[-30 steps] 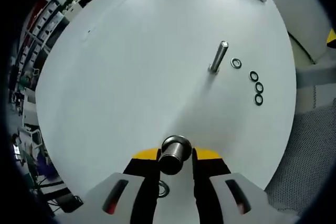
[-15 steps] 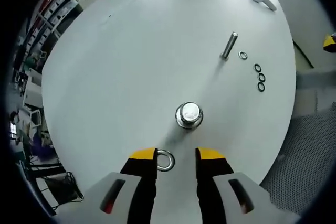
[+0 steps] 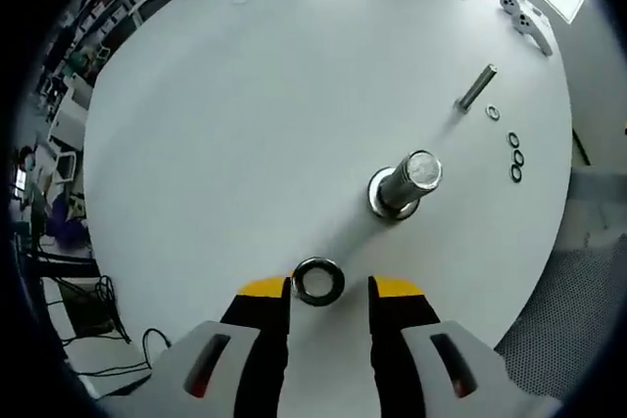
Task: Place the washer onto the threaded stud by aligning its center hole with the stud, sliding it down to the base, and recovering from edge contact or off-axis alignment until the washer reaches the visible bottom stop.
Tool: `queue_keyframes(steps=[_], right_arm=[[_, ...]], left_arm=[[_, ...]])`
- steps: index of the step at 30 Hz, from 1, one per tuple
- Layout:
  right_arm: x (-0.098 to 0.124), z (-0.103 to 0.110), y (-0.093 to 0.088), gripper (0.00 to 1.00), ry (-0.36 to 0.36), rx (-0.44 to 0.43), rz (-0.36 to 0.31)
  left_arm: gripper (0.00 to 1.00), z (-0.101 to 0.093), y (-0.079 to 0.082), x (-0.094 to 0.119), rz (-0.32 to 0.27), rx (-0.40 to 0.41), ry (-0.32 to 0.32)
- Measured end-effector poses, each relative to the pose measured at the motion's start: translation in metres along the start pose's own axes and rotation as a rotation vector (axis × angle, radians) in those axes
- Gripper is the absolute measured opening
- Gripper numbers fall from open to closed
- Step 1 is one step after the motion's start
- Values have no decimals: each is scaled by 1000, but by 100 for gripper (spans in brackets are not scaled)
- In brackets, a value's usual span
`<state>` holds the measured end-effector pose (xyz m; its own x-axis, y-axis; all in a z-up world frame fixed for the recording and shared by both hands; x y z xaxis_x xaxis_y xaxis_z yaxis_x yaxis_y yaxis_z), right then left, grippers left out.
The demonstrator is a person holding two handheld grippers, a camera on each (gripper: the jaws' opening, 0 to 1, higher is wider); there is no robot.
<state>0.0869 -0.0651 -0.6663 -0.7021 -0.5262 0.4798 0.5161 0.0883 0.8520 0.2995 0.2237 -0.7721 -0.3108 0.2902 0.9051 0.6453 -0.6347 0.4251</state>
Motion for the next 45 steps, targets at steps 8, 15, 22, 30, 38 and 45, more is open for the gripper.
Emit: queue_keyframes(steps=[8, 15, 22, 30, 38, 45], right_arm=[[-1, 0, 0, 41, 6, -1, 2], [0, 0, 1, 40, 1, -7, -6], [-1, 0, 1, 40, 1, -5, -2], [-1, 1, 0, 40, 4, -3, 3], [-1, 1, 0, 40, 5, -2, 4], [0, 1, 0, 40, 2, -5, 0]], left_arm=[[29, 3, -2, -3, 23, -66, 29], [29, 4, -2, -4, 26, -78, -3], [26, 5, -3, -6, 32, -57, -34], [21, 0, -4, -6, 24, -60, -28], [21, -8, -6, -3, 9, -53, -27], [21, -29, -8, 2, 23, -117, -61]])
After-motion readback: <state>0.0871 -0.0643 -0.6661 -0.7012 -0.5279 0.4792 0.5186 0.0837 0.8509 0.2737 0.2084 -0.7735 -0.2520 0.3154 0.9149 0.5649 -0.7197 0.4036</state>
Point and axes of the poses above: the point that each gripper's makers call its tool centre point, and the gripper's own axes: x roughly backward along the fingers, z roughly to its left, y roughly out of its top, the point moved 9 cm from there along x, roughly backward along the fingers, and after that the axes turned 11 degrees about -z, right-handed, at the moved point
